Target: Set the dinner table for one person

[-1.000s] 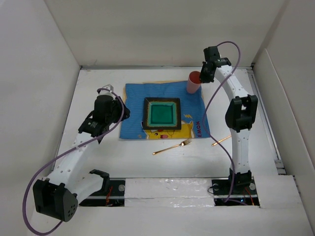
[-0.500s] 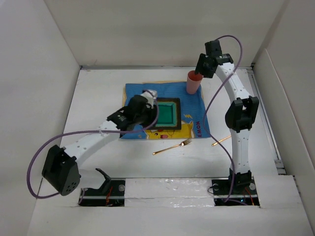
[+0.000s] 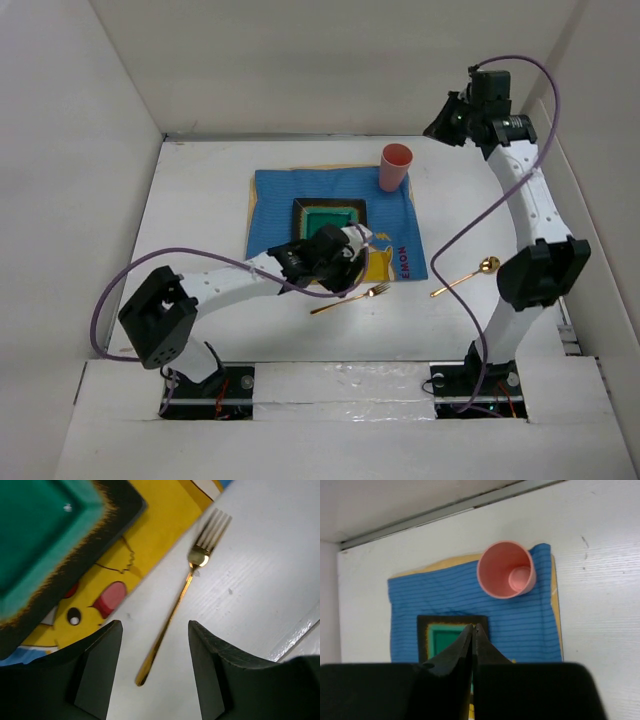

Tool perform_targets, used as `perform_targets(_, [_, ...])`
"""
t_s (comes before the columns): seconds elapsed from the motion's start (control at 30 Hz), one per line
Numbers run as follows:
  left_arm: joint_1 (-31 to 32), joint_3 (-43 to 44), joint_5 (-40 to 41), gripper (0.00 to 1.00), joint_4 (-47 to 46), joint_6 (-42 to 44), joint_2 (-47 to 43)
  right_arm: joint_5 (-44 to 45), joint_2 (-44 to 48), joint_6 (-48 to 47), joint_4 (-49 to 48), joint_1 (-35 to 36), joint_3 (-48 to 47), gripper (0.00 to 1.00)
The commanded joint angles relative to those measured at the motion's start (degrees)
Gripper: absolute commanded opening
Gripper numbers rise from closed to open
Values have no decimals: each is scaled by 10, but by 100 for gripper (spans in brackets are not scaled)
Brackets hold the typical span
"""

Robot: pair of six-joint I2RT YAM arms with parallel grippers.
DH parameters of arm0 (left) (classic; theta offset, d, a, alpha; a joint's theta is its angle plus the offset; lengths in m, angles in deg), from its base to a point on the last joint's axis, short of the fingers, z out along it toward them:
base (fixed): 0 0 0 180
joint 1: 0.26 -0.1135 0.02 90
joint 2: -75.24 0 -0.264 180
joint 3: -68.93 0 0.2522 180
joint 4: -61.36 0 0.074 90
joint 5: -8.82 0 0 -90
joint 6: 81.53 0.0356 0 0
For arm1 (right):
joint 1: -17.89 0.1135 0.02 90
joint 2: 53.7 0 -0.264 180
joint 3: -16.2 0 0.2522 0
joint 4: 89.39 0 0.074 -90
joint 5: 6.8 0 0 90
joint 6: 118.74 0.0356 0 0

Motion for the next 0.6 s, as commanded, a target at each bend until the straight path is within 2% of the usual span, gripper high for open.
perform_targets(0.0, [51,20,2,52,-19,32,25,-58,91,19,-82,-5,56,0])
perform_targets(0.1, [85,33,17,52,-18,50,67,-66,157,26,-111,-5,124,0])
perform_targets(0.33, [90,33,62,51,-52,45,130,-90,262,14,-108,-16,236,3])
perform_targets(0.37, [90,36,81,50,-53,44,140,-97,283,15,-113,-16,276,3])
perform_targets(0.57, [90,38,82,48,-61,48,127,-107,309,6,-101,-16,320,3])
